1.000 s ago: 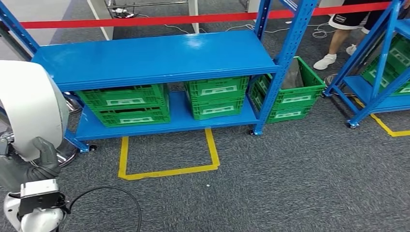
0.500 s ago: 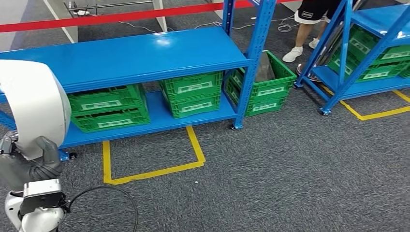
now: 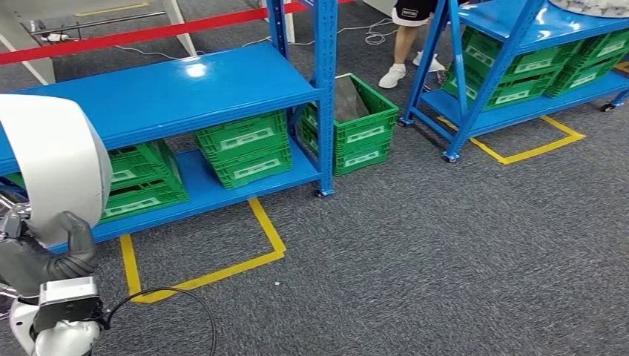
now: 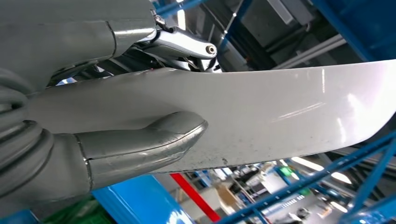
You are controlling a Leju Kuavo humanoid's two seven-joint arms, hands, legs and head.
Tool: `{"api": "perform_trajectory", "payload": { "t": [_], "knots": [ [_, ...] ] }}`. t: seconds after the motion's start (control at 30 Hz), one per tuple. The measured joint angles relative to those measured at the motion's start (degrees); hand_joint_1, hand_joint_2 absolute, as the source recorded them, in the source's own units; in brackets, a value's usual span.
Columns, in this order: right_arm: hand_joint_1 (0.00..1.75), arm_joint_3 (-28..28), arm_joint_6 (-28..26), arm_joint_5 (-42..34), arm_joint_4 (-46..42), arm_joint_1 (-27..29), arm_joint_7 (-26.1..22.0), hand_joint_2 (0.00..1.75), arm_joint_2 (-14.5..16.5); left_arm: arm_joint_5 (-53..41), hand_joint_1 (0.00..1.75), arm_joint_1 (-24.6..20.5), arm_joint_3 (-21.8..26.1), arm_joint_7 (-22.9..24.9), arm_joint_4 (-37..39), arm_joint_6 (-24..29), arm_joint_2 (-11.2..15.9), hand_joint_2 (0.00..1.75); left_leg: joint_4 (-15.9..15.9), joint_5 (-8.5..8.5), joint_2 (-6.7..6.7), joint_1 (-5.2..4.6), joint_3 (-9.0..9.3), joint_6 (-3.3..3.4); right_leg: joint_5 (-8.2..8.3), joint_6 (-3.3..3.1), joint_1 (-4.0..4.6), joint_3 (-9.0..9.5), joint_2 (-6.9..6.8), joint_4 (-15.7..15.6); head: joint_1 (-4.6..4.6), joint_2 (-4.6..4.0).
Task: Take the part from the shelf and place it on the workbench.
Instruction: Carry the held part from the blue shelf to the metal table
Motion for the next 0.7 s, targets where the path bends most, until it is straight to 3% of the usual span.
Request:
{"api": "perform_trajectory", "payload": {
  "t": [0.07, 0.1, 0.13, 0.17, 0.23, 0.3, 0.33, 0.37, 0.43, 0.5, 0.53, 0.63, 0.7],
  "knots": [
    [0.0, 0.0, 0.0, 0.0, 0.0, 0.0, 0.0, 0.0, 0.1, 0.0, 1.75, 0.0, 0.0, 0.1, 0.0, 0.0, 0.0, 1.75, -1.6, -0.04, -0.75, -0.15, 0.41, 0.31, 0.4, 0.7, -0.25, -0.71, 1.01, 0.0, 0.04, 0.0],
    [0.0, 0.0, 0.1, 0.1, 0.0, 0.0, 0.0, 0.0, 0.1, 0.0, 1.75, 0.0, 0.0, 0.1, 0.0, 0.0, 0.0, 1.75, -2.0, 0.03, -0.24, -0.15, 0.49, 0.39, 0.59, 1.1, -0.38, -0.95, 1.48, -0.1, 0.01, 0.0],
    [0.0, 0.0, 0.1, 0.1, 0.0, 0.1, 0.0, 0.0, 0.1, 0.0, 1.75, -0.1, 0.0, 0.2, 0.0, 0.0, 0.0, 1.75, -2.4, 0.27, 0.41, -0.04, 0.64, 0.5, 0.49, 1.41, -0.36, -1.25, 1.07, 0.0, 0.08, 0.0],
    [0.0, 0.0, 0.1, 0.1, 0.0, 0.2, 0.0, 0.0, 0.1, -0.1, 1.75, -0.1, 0.0, 0.2, 0.0, 0.0, 0.0, 1.75, -2.9, 0.52, 1.09, 0.1, 0.82, 0.68, -0.12, 1.7, -0.28, -1.8, -0.01, 0.8, 0.22, 0.0],
    [0.0, 0.0, 0.1, 0.2, 0.0, 0.1, 0.1, 0.0, 0.1, -0.1, 1.75, -0.1, 0.0, 0.3, 0.0, 0.0, 0.0, 1.75, -3.4, 0.82, 2.68, 0.24, 1.02, 0.95, -3.14, 2.19, -0.28, -4.46, -3.17, 5.9, 0.53, 0.0],
    [0.0, 0.0, 0.1, 0.2, 0.0, 0.0, 0.2, 0.0, 0.1, -0.1, 1.75, 0.0, 0.0, 0.4, 0.0, 0.0, 0.0, 1.75, -3.3, 0.81, 4.22, 0.17, 0.9, 1.06, -6.35, 2.73, -0.45, -7.91, -4.57, 13.2, 0.66, 0.0],
    [0.0, 0.0, 0.1, 0.3, 0.0, 0.0, 0.3, 0.0, 0.1, -0.2, 1.75, 0.0, 0.0, 0.4, 0.0, 0.0, 0.0, 1.75, -3.3, 0.79, 4.97, 0.15, 0.87, 1.05, -6.77, 2.93, -0.51, -8.76, -4.78, 15.2, 0.66, 0.0],
    [0.0, 0.0, 0.1, 0.3, 0.0, 0.0, 0.5, 0.0, 0.1, -0.2, 1.75, 0.0, 0.0, 0.5, 0.0, 0.0, 0.0, 1.75, -3.3, 0.76, 5.69, 0.15, 0.86, 1.01, -6.11, 3.08, -0.56, -8.44, -4.97, 15.0, 0.67, 0.0],
    [0.0, 0.0, 0.1, 0.3, 0.0, 0.1, 0.9, 0.0, 0.0, -0.2, 1.75, -0.1, 0.0, 0.6, 0.0, 0.0, 0.0, 1.75, -3.0, 0.58, 6.9, 0.14, 0.92, 0.72, -2.83, 3.15, -0.63, -4.45, -6.15, 8.3, 0.67, 0.0],
    [0.0, 0.0, 0.1, 0.4, 0.0, 0.0, 1.0, 0.0, 0.0, -0.2, 1.75, -0.1, 0.0, 0.7, 0.0, 0.0, 0.0, 1.75, -2.6, 0.2, 7.82, -0.15, 0.88, 0.1, -1.0, 2.6, -0.42, -0.42, -7.68, 1.6, 0.59, 0.0],
    [0.0, 0.0, 0.1, 0.5, 0.0, -0.1, 1.0, 0.0, 0.0, -0.3, 1.75, -0.2, 0.0, 0.7, 0.0, 0.0, 0.0, 1.75, -2.4, 0.06, 8.2, -0.32, 0.87, -0.2, -0.86, 2.2, -0.32, 0.42, -7.98, 0.1, 0.53, 0.0],
    [0.0, 0.0, 0.1, 0.5, 0.0, 0.0, 1.3, 0.0, 0.0, -0.5, 1.75, -0.3, -0.1, 0.8, 0.0, 0.0, 0.0, 1.75, -2.1, -0.2, 8.81, -0.35, 0.9, -1.01, -0.71, 1.0, -0.32, 0.26, -6.75, 0.0, 0.42, 0.0],
    [0.0, 0.0, 0.0, 0.5, 0.0, 0.1, 1.8, 0.0, 0.0, -0.6, 1.75, -0.4, -0.1, 0.8, 0.0, 0.0, 0.0, 1.75, 0.3, -2.17, 6.95, -0.07, 0.02, -1.58, -0.43, 0.34, -0.49, 0.19, -5.88, -0.1, 0.31, 0.0]
  ]
}}
